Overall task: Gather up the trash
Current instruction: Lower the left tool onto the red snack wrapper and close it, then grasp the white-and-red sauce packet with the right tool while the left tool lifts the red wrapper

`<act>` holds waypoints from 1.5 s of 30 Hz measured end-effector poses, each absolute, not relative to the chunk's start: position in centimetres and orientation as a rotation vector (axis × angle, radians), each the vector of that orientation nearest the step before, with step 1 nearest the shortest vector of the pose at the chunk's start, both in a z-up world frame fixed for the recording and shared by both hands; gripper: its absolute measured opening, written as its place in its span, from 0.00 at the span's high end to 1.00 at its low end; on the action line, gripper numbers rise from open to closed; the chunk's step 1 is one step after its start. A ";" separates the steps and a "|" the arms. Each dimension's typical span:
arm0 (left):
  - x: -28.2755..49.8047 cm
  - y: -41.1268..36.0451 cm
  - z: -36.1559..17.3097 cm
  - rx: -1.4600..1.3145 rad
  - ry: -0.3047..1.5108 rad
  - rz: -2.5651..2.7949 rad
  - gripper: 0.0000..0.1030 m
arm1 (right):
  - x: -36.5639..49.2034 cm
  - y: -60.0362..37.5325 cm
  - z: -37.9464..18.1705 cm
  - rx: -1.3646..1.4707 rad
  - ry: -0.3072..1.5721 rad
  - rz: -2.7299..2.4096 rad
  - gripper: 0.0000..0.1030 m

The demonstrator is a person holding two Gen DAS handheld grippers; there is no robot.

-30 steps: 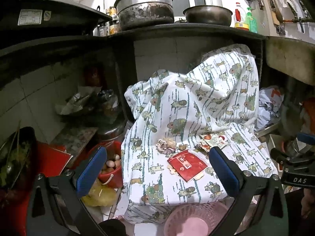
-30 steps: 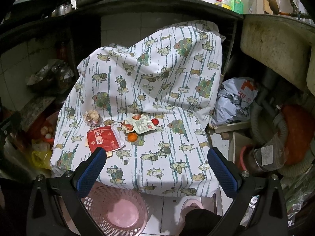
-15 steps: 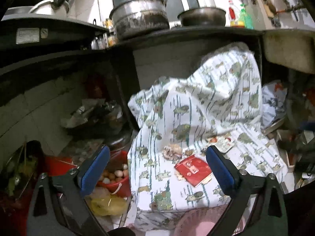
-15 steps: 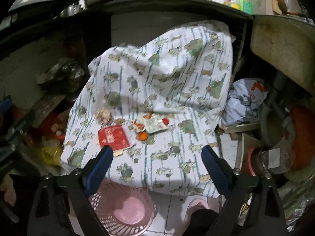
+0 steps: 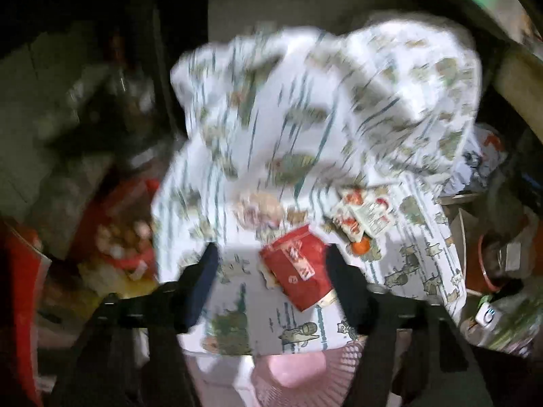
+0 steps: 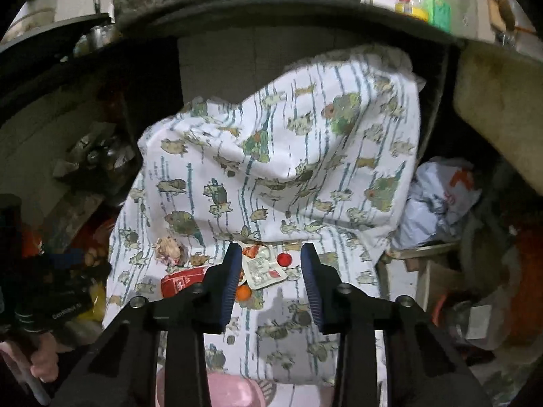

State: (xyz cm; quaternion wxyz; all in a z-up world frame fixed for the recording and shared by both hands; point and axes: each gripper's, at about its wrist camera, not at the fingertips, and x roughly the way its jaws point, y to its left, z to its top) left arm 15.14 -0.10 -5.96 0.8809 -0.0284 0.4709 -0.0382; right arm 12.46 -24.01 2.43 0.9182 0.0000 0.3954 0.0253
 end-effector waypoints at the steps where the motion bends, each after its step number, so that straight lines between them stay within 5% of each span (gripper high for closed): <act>1: 16.1 0.1 -7.3 -0.092 1.018 -0.073 0.24 | 13.0 -24.0 1.4 0.002 0.829 0.058 0.63; 7: 20.3 1.0 -15.1 -0.297 1.258 -0.067 0.21 | 16.0 -24.1 -4.4 -0.003 0.982 0.056 0.63; 11: 20.8 1.2 -19.0 -0.440 1.390 -0.085 0.41 | 17.5 -25.2 -5.8 0.054 1.022 0.050 0.63; 16: 20.6 0.8 -20.5 -0.497 1.410 -0.072 0.53 | 18.2 -26.0 -6.8 0.062 1.046 0.027 0.62; 25: 21.2 -0.5 -21.5 -0.491 1.413 -0.091 0.99 | 18.2 -26.1 -7.6 0.034 1.067 0.015 0.60; 34: 19.9 -1.1 -13.2 -0.366 1.216 -0.203 1.00 | 19.8 -25.4 -9.1 0.098 1.125 0.041 0.52; 45: 20.3 2.8 -10.1 -0.372 1.160 -0.171 1.00 | 23.6 -16.3 -15.6 -0.068 1.267 0.145 0.52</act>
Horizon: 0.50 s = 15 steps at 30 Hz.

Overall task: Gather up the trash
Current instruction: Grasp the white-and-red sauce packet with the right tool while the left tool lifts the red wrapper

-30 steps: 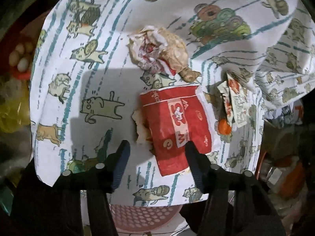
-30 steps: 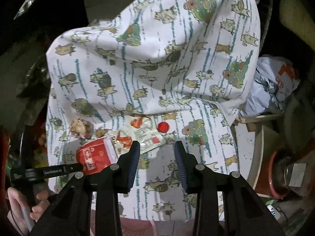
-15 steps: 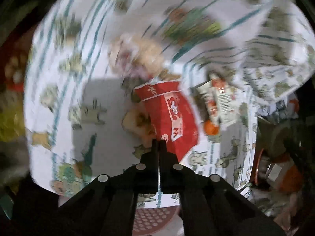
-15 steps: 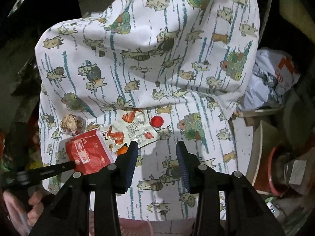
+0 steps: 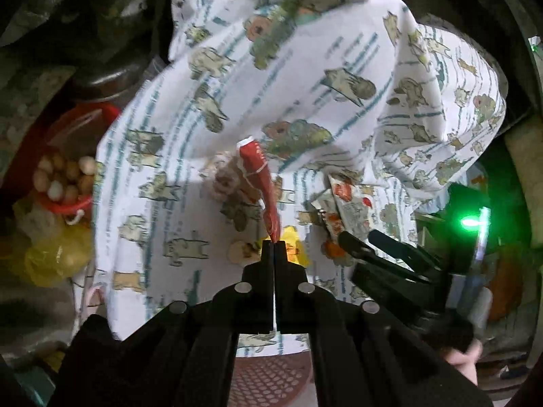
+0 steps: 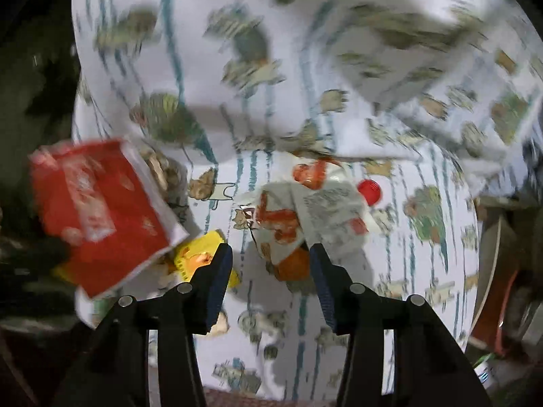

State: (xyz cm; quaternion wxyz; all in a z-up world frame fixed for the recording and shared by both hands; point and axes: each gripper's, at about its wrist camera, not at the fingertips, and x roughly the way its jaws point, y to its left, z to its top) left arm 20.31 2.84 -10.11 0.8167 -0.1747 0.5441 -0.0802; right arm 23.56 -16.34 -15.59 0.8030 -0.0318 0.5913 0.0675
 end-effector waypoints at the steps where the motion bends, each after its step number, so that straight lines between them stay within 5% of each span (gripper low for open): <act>1: 20.4 3.2 -10.0 -0.354 1.171 -0.150 1.00 | 23.7 -16.0 -16.0 -0.088 1.270 0.141 0.52; 6: 20.6 5.3 -10.8 -0.414 1.218 -0.111 1.00 | 24.3 -14.9 -18.3 -0.117 1.278 0.104 0.58; 8: 20.6 5.6 -10.5 -0.403 1.205 -0.109 1.00 | 24.2 -14.0 -19.4 -0.180 1.288 0.108 0.65; 10: 20.4 5.6 -10.1 -0.393 1.188 -0.118 1.00 | 24.2 -13.7 -20.0 -0.198 1.294 0.104 0.87; 15: 19.8 5.2 -8.9 -0.376 1.160 -0.153 1.00 | 23.9 -14.5 -17.6 -0.122 1.203 0.106 0.97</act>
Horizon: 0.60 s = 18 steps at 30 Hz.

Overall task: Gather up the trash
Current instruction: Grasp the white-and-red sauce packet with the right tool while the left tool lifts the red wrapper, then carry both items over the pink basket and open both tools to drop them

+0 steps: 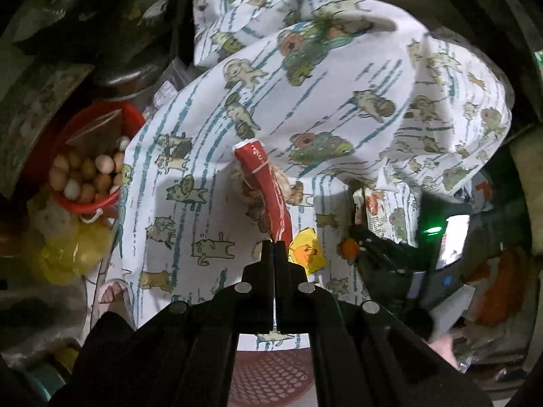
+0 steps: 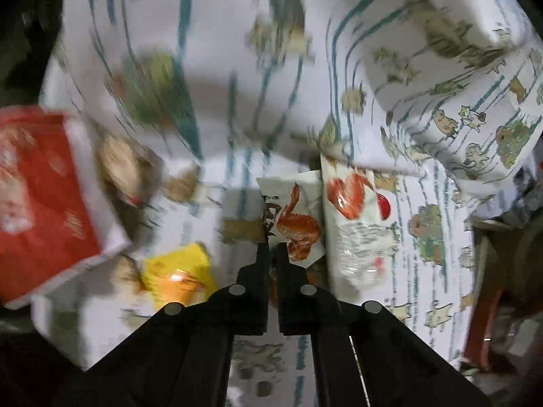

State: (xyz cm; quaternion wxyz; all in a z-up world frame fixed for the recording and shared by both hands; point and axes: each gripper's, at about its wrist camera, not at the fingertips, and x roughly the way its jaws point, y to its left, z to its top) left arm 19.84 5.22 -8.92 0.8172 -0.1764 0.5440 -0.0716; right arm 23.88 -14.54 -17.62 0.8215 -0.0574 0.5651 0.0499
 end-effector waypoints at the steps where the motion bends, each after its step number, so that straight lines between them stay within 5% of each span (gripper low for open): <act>1: 19.7 5.1 -8.6 -0.366 1.151 -0.157 1.00 | 23.7 -14.9 -16.7 -0.080 1.185 0.135 0.98; 18: 8.2 3.2 -2.9 -0.270 1.051 -0.244 1.00 | 9.8 -21.6 -1.0 0.285 0.987 0.379 0.98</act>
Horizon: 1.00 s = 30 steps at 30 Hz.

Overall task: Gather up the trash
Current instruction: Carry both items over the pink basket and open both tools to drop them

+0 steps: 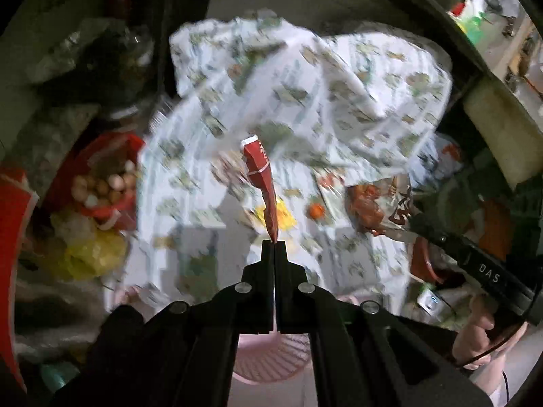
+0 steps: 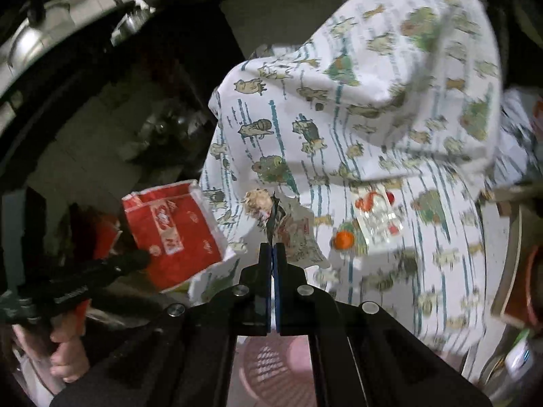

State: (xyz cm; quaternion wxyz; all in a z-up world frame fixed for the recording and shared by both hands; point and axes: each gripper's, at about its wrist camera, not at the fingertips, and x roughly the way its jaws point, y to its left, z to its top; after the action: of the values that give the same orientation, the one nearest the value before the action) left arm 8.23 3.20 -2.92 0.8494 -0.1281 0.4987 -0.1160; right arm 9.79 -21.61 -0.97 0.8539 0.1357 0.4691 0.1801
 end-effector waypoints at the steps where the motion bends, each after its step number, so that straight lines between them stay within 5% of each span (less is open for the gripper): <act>1: 7.9 3.1 -3.7 -0.279 1.070 -0.242 1.00 | 8.9 -22.0 -0.9 0.300 0.983 0.373 0.98; 30: 3.9 -4.8 -20.6 -0.027 1.628 -0.312 1.00 | 5.0 -19.8 -16.8 0.299 1.554 0.374 0.98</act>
State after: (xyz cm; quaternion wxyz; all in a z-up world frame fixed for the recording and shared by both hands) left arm 3.88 -4.78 -20.57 0.6755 -0.0119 0.7241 -0.1386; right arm 4.97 -19.85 -16.84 0.6874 0.1336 0.6941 0.1669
